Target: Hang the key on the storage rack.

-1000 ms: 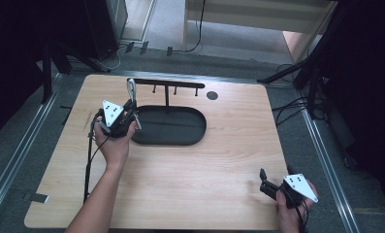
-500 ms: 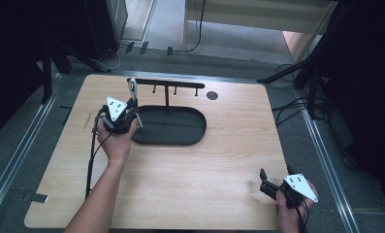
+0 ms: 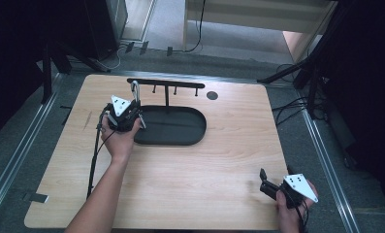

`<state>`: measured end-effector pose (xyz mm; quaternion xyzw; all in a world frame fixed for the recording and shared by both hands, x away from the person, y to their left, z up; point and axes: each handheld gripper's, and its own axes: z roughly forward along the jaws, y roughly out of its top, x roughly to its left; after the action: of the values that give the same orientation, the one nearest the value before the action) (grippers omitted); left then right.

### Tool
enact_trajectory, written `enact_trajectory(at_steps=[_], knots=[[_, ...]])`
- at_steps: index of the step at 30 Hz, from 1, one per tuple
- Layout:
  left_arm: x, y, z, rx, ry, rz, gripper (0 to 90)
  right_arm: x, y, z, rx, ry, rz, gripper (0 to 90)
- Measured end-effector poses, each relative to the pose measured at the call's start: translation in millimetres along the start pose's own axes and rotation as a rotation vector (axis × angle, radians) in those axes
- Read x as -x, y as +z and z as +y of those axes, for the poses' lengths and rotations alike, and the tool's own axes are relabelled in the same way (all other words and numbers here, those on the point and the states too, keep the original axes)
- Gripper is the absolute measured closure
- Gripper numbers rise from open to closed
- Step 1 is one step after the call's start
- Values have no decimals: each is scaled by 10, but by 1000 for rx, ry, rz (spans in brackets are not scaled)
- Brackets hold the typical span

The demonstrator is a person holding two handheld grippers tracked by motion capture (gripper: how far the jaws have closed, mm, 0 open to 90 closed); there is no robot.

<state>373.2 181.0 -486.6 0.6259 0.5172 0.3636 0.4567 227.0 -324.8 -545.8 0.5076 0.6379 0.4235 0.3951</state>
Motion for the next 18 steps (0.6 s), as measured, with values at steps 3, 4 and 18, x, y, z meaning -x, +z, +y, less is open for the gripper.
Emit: enact_trajectory(at_steps=[3, 4, 18], knots=[[4, 0, 2, -2, 1, 2, 827, 1, 0, 0, 0, 0, 0, 43], [4, -2, 2, -3, 4, 2, 825, 0, 1, 0, -1, 0, 1, 43], [-26, -105, 24, 1, 27, -46, 559, -5, 1, 0, 0, -4, -2, 43]])
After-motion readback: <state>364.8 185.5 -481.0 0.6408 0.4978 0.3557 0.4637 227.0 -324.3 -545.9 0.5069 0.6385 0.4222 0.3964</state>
